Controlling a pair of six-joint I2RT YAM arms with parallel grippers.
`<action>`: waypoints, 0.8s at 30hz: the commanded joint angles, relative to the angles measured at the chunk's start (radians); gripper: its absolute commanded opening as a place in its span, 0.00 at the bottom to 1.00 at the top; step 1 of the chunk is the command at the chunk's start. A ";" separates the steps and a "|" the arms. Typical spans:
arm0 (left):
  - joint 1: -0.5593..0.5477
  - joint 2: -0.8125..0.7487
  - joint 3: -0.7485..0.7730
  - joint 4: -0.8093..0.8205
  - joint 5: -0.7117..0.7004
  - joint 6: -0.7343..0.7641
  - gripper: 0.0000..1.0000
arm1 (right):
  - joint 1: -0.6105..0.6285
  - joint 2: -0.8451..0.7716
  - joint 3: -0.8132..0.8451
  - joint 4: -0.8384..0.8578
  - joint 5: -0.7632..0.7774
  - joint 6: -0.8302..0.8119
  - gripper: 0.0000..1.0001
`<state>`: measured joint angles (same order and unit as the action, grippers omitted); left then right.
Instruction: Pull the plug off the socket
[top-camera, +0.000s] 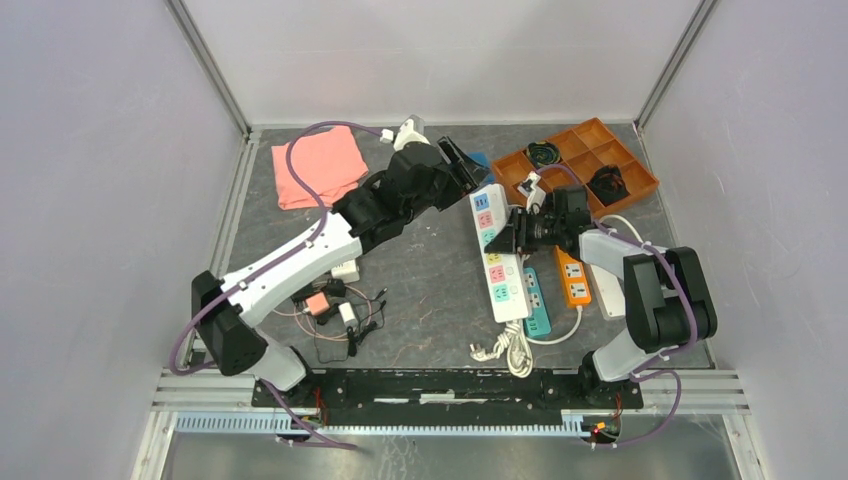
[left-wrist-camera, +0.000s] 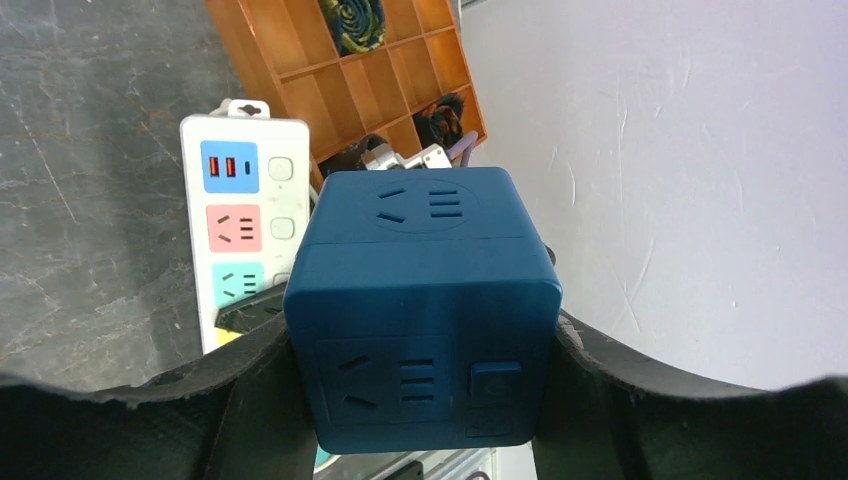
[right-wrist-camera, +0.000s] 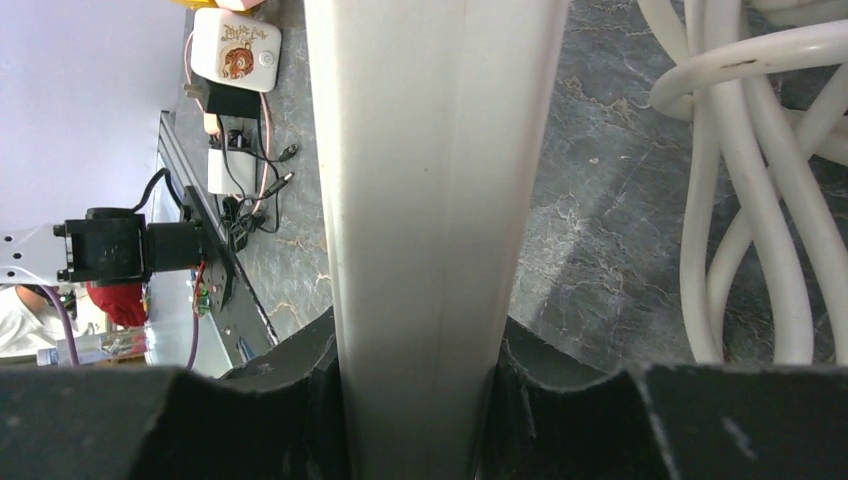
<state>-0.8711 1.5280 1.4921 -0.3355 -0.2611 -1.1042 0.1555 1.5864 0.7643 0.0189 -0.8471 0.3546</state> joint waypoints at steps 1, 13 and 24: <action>-0.002 -0.083 -0.023 0.063 -0.057 0.083 0.02 | 0.001 0.010 -0.010 0.054 0.041 -0.161 0.00; 0.038 -0.467 -0.467 0.236 0.023 0.622 0.02 | 0.001 0.000 -0.020 0.099 -0.062 -0.154 0.00; 0.546 -0.617 -0.736 0.259 0.356 0.484 0.02 | 0.002 0.002 -0.023 0.104 -0.076 -0.157 0.00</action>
<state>-0.4740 0.9092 0.8013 -0.1658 -0.0845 -0.5781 0.1596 1.5867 0.7567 0.0505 -0.9272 0.3332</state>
